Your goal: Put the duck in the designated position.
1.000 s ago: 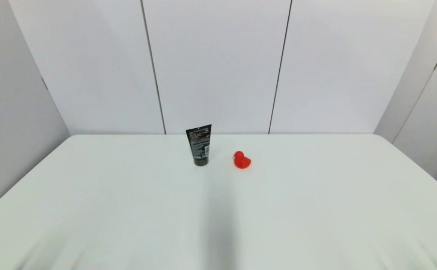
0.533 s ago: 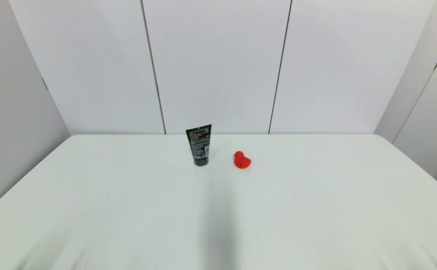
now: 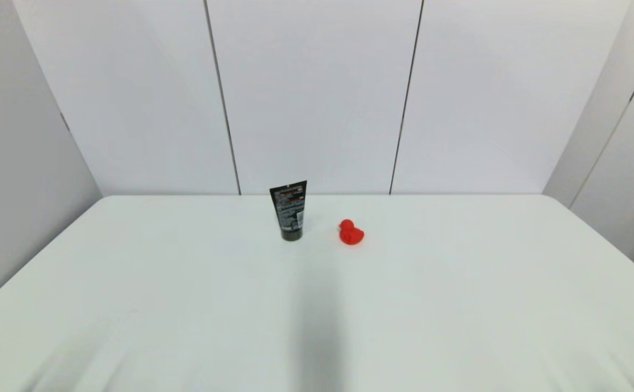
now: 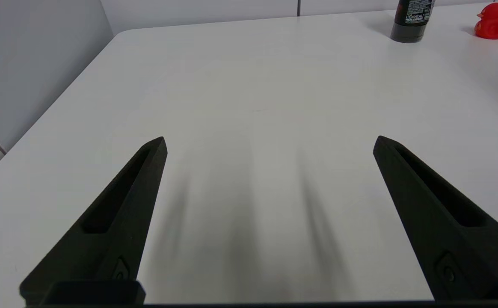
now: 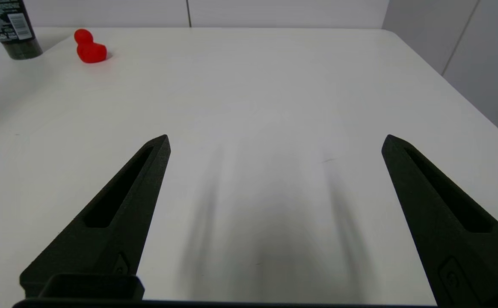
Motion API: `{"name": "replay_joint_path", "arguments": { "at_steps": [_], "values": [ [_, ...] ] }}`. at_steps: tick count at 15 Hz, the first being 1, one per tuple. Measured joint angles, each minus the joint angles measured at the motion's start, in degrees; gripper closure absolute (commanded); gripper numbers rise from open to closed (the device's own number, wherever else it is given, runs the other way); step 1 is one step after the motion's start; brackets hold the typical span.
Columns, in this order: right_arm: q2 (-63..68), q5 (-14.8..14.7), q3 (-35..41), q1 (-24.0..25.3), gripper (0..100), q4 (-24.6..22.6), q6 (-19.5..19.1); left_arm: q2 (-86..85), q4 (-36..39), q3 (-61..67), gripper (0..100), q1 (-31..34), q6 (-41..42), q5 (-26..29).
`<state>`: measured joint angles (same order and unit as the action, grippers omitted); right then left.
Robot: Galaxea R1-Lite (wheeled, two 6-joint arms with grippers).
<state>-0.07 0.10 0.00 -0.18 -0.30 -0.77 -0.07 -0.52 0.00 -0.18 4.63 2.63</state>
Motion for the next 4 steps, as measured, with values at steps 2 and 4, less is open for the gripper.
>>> {"name": "replay_joint_path", "arguments": {
  "at_steps": [2,4],
  "values": [
    [0.0,0.0,0.0,0.0,0,0.0,0.1,0.0,0.0,0.0,0,0.0,0.0,0.0],
    [0.0,0.0,0.0,0.0,0,0.0,0.2,0.0,0.0,0.0,0,0.0,0.0,0.0]
  ]
}}
